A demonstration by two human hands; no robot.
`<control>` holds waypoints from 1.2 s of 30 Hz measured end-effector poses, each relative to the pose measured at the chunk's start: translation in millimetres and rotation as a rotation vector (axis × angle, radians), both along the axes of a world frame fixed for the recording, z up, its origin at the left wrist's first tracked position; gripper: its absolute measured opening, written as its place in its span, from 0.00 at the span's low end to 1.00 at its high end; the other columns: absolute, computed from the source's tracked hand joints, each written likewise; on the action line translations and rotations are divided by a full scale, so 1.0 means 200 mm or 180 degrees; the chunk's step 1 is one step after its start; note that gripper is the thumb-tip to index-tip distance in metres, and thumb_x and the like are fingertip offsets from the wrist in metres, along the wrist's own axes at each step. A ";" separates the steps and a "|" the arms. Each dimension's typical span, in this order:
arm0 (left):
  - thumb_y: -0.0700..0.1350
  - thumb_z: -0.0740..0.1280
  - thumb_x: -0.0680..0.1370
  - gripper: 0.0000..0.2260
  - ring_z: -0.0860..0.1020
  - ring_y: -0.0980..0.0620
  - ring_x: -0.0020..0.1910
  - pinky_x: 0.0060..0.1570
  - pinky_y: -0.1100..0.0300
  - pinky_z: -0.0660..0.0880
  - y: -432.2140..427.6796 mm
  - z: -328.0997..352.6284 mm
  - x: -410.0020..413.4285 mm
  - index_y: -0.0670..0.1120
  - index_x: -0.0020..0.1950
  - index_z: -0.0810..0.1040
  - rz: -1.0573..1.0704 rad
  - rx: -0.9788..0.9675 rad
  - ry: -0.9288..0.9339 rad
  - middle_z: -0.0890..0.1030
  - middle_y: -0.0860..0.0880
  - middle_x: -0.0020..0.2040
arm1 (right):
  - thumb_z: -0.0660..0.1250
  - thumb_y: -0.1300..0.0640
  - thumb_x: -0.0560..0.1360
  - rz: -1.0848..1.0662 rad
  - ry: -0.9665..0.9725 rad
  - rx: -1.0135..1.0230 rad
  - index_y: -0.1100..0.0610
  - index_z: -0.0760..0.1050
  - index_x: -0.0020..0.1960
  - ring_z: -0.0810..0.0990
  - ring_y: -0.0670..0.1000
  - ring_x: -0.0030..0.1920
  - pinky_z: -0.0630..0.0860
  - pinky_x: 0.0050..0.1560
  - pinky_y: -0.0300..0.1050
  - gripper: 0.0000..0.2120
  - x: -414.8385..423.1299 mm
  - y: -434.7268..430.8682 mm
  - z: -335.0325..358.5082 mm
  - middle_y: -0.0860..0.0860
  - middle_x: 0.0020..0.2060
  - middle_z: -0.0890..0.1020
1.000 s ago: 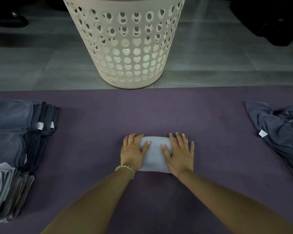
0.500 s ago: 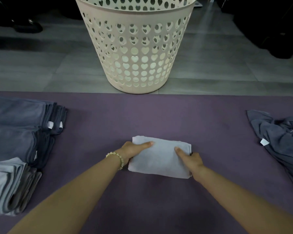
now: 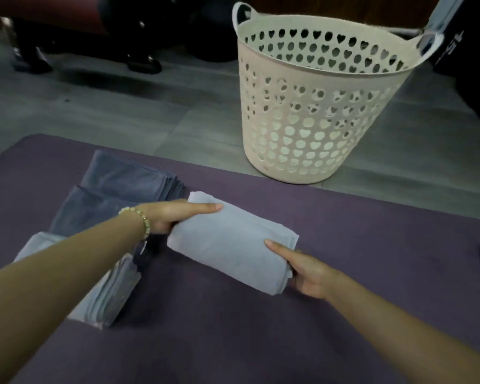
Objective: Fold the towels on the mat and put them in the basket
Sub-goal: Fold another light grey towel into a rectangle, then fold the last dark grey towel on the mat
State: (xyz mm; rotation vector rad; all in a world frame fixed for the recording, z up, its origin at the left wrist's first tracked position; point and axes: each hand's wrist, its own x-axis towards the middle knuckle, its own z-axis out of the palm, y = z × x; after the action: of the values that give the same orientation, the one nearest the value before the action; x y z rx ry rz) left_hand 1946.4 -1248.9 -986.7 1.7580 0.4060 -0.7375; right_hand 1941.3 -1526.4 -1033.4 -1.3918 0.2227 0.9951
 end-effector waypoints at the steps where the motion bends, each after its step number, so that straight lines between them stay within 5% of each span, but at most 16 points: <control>1: 0.68 0.74 0.60 0.36 0.80 0.54 0.55 0.53 0.59 0.76 0.10 0.05 -0.02 0.49 0.61 0.77 0.0078 -0.0004 0.0030 0.82 0.50 0.56 | 0.71 0.46 0.69 0.0060 -0.0091 0.0004 0.49 0.75 0.60 0.82 0.49 0.53 0.79 0.49 0.44 0.21 0.02 0.10 0.02 0.48 0.52 0.84; 4: 0.71 0.75 0.44 0.45 0.80 0.56 0.51 0.47 0.61 0.74 0.42 0.15 -0.06 0.51 0.56 0.77 0.0399 -0.0125 -0.0125 0.83 0.52 0.53 | 0.70 0.50 0.73 0.0096 -0.0334 0.0043 0.49 0.76 0.57 0.83 0.49 0.52 0.79 0.51 0.45 0.14 0.10 0.41 0.11 0.49 0.52 0.84; 7: 0.69 0.78 0.43 0.47 0.82 0.51 0.51 0.50 0.55 0.77 0.73 0.17 -0.09 0.49 0.58 0.78 0.0965 -0.0413 -0.0289 0.83 0.49 0.54 | 0.70 0.51 0.73 0.0053 -0.0549 0.0143 0.50 0.76 0.58 0.82 0.48 0.50 0.79 0.52 0.45 0.14 0.20 0.74 0.19 0.48 0.51 0.84; 11: 0.68 0.78 0.41 0.49 0.80 0.52 0.51 0.45 0.56 0.81 0.99 0.11 -0.14 0.50 0.58 0.77 0.1411 -0.0234 -0.0271 0.81 0.51 0.52 | 0.71 0.52 0.73 0.0054 -0.0870 0.0149 0.52 0.74 0.63 0.81 0.47 0.47 0.78 0.41 0.40 0.20 0.31 1.12 0.23 0.48 0.51 0.83; 13: 0.69 0.76 0.52 0.44 0.81 0.52 0.53 0.47 0.56 0.80 1.08 0.06 -0.13 0.47 0.61 0.76 0.1852 -0.0096 -0.0762 0.81 0.50 0.56 | 0.72 0.52 0.72 -0.0025 -0.0936 0.0179 0.53 0.73 0.64 0.81 0.47 0.47 0.78 0.36 0.37 0.22 0.36 1.28 0.21 0.50 0.54 0.82; 16: 0.60 0.71 0.71 0.23 0.81 0.54 0.44 0.38 0.63 0.79 1.13 0.01 -0.04 0.42 0.54 0.79 0.2822 0.0059 -0.1592 0.82 0.49 0.49 | 0.73 0.52 0.71 -0.0265 -0.0902 0.0283 0.54 0.72 0.65 0.82 0.48 0.49 0.79 0.37 0.39 0.24 0.42 1.47 0.17 0.51 0.57 0.81; 19: 0.55 0.71 0.73 0.12 0.78 0.56 0.38 0.34 0.68 0.77 1.16 -0.06 0.04 0.46 0.41 0.77 0.3270 0.0106 -0.1741 0.79 0.53 0.40 | 0.74 0.51 0.70 -0.0495 -0.0890 0.0155 0.55 0.72 0.63 0.81 0.50 0.52 0.79 0.48 0.44 0.24 0.45 1.57 0.08 0.51 0.56 0.81; 24: 0.57 0.73 0.71 0.14 0.76 0.52 0.40 0.47 0.58 0.73 1.20 -0.33 0.06 0.48 0.39 0.76 0.3274 0.0231 -0.1169 0.77 0.54 0.39 | 0.75 0.48 0.69 -0.0373 -0.1164 -0.0637 0.55 0.75 0.56 0.80 0.52 0.51 0.76 0.54 0.45 0.20 0.47 1.58 -0.14 0.52 0.53 0.82; 30: 0.61 0.72 0.69 0.23 0.79 0.50 0.46 0.47 0.57 0.75 1.19 -0.39 0.07 0.44 0.51 0.78 0.3292 0.0629 -0.1393 0.81 0.51 0.45 | 0.76 0.46 0.67 -0.0559 -0.1123 -0.0748 0.54 0.73 0.53 0.79 0.53 0.52 0.75 0.58 0.48 0.21 0.50 1.59 -0.21 0.50 0.50 0.80; 36: 0.58 0.69 0.74 0.27 0.73 0.47 0.62 0.61 0.54 0.71 1.09 -0.31 0.00 0.44 0.66 0.70 0.3290 0.1272 -0.1701 0.75 0.49 0.62 | 0.76 0.46 0.67 -0.0389 -0.1229 -0.0817 0.57 0.67 0.61 0.79 0.53 0.53 0.77 0.57 0.50 0.30 0.50 1.53 -0.15 0.52 0.54 0.78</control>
State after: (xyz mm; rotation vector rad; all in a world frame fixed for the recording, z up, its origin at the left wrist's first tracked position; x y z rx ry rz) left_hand 1945.6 -1030.3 -1048.8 1.7060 1.0110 0.5673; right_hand 2042.2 -1220.4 -1063.4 -1.7528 0.1475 0.5950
